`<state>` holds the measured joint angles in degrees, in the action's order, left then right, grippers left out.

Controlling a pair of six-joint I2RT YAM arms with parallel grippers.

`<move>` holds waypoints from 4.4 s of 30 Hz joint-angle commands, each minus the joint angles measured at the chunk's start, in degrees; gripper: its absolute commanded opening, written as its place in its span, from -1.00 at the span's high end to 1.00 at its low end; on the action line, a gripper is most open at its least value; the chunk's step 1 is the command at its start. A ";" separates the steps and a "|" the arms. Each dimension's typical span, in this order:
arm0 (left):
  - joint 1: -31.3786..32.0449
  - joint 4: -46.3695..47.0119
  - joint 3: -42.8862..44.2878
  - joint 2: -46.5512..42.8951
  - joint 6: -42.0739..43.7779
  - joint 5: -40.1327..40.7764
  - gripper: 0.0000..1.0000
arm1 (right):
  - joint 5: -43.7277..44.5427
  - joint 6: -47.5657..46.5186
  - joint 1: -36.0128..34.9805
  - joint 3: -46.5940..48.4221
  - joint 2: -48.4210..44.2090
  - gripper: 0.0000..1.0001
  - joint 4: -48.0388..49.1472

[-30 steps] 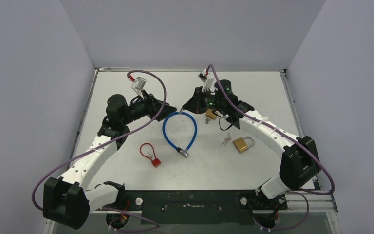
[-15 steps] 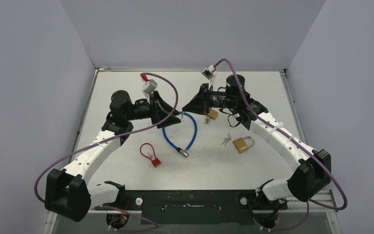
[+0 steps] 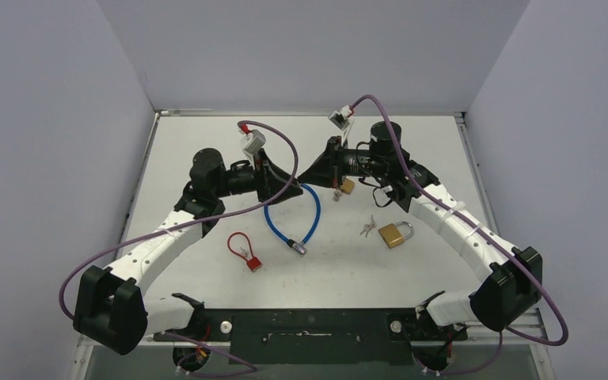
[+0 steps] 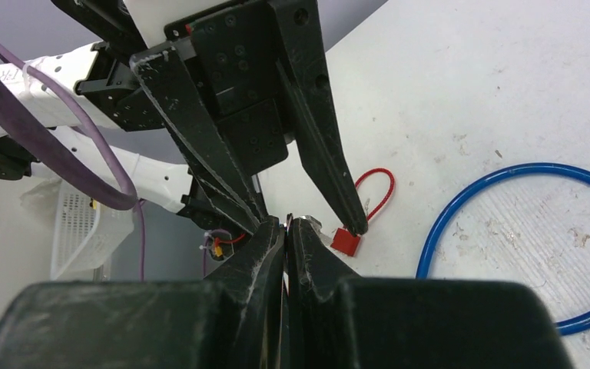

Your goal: Unlock with the key

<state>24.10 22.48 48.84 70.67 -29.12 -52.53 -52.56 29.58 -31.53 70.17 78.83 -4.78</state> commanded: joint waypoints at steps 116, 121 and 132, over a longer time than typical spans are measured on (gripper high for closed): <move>11.04 -1.94 -13.81 -9.31 -35.40 38.88 -0.43 | 8.29 38.99 6.47 -15.22 0.69 1.00 0.32; 14.68 10.06 -19.90 -8.30 -42.94 43.81 -0.25 | 8.73 46.63 6.49 -20.44 -1.71 1.00 7.24; 16.62 20.94 -22.42 -4.41 -55.54 45.77 -0.05 | 7.55 53.13 6.39 -25.07 -4.46 1.00 16.66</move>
<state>40.21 33.41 27.29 65.06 -77.28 -8.47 -44.38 79.15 -25.43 45.95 76.73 4.12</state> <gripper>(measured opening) 0.526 0.034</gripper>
